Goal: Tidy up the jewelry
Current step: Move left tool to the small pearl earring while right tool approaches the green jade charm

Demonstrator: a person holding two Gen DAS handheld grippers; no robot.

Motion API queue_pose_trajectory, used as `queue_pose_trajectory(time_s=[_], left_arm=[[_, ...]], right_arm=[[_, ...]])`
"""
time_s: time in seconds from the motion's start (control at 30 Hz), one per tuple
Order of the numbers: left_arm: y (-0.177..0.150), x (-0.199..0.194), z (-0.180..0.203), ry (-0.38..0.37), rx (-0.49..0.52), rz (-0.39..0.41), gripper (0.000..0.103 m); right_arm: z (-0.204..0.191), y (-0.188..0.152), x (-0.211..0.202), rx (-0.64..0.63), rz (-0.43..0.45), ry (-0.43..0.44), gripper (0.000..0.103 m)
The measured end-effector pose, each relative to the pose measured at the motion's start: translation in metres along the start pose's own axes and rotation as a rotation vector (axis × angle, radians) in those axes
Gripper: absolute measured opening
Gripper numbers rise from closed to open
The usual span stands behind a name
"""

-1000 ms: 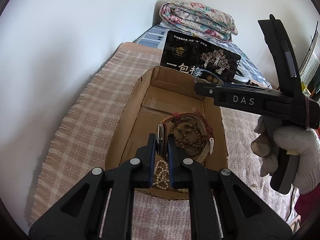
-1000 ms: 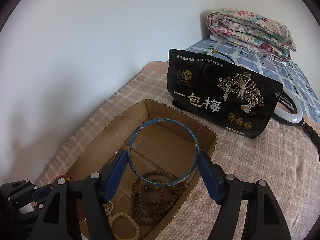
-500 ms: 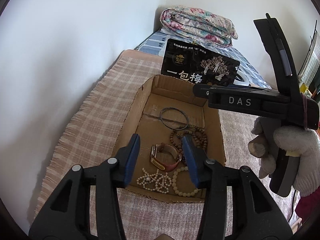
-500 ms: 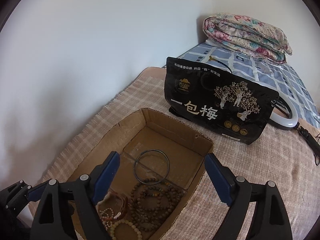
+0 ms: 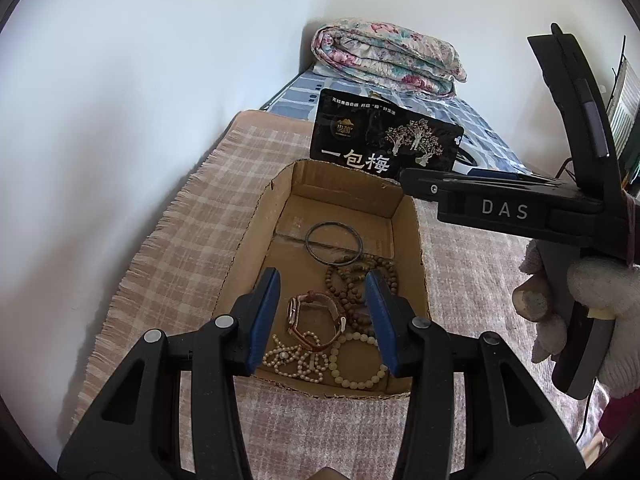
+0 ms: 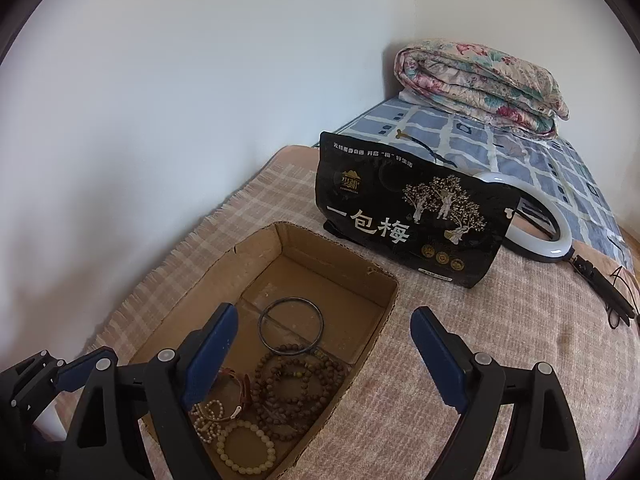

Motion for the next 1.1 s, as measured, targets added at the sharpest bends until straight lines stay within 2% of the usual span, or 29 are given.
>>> queue_pose_trajectory(time_s=[0.33, 0.57, 0.83, 1.1], left_arm=[[0.003, -0.015, 0.021, -0.033, 0.018, 0.026, 0.045], [-0.002, -0.020, 0.049, -0.079, 0.066, 0.027, 0.045], [-0.018, -0.020, 0.089, -0.140, 0.130, 0.004, 0.045], [-0.036, -0.010, 0.134, -0.209, 0.189, -0.048, 0.045]], right_arm=[[0.023, -0.008, -0.046, 0.011, 0.029, -0.034, 0.091], [0.059, -0.030, -0.090, 0.049, 0.042, -0.063, 0.091], [0.118, -0.075, -0.134, 0.141, 0.036, -0.108, 0.091], [0.175, -0.126, -0.151, 0.235, -0.004, -0.154, 0.091]])
Point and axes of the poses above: each gripper's, at about its wrist camera, not at the fingertips, and x roughly the way its jaws point, z to its right, y to its top, the point moved 4 cm from there along x, roughly the way its jaws point, and after that the axes turned 6 degrees about z, right-handed, at the moved point
